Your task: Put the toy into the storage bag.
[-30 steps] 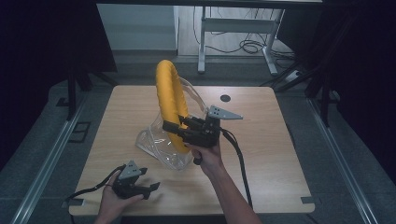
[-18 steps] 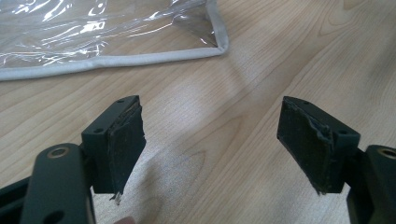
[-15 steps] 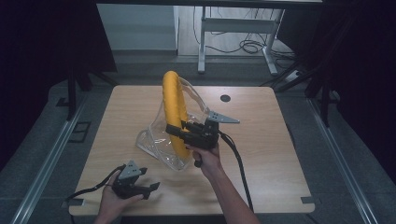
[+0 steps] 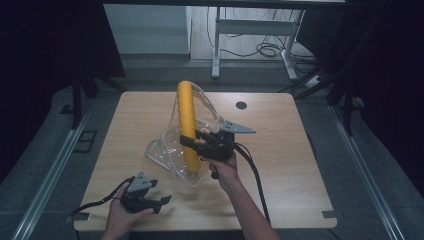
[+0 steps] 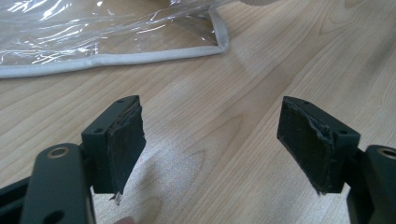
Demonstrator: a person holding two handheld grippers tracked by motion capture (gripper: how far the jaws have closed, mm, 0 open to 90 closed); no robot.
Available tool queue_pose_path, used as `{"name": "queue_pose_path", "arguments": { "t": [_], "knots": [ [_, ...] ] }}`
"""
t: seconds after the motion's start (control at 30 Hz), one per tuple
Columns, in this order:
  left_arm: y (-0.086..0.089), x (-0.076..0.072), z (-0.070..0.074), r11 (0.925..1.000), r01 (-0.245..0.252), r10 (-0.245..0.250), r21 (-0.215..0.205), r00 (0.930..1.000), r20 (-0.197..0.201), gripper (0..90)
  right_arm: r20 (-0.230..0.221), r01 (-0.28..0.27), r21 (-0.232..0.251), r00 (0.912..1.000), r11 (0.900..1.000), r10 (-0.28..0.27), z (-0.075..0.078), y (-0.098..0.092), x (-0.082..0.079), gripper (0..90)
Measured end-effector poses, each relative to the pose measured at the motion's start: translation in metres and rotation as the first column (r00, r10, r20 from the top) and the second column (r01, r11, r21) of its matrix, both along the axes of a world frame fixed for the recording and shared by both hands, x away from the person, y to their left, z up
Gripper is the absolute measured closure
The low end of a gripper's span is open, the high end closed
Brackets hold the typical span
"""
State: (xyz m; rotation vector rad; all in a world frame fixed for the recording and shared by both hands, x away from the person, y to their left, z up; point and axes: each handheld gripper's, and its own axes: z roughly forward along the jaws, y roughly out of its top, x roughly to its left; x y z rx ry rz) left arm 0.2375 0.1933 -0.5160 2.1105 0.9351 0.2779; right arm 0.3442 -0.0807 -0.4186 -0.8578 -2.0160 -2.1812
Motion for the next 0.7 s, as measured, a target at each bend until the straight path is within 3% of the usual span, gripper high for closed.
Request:
{"name": "queue_pose_path", "arguments": {
  "t": [0.4,0.7],
  "knots": [
    [0.0,0.0,-0.0001,1.0,-0.002,0.002,0.001,1.0,0.0,22.8,0.073,0.057,-0.058,0.9959,0.997,-0.053,0.0066,-0.0019,-0.0065,35.5],
    [0.0003,-0.0002,0.0003,1.0,-0.001,0.001,0.002,1.0,0.002,22.8,0.09,0.079,-0.077,0.9933,0.994,-0.072,0.0104,-0.0095,-0.0099,32.9]
  ]
}}
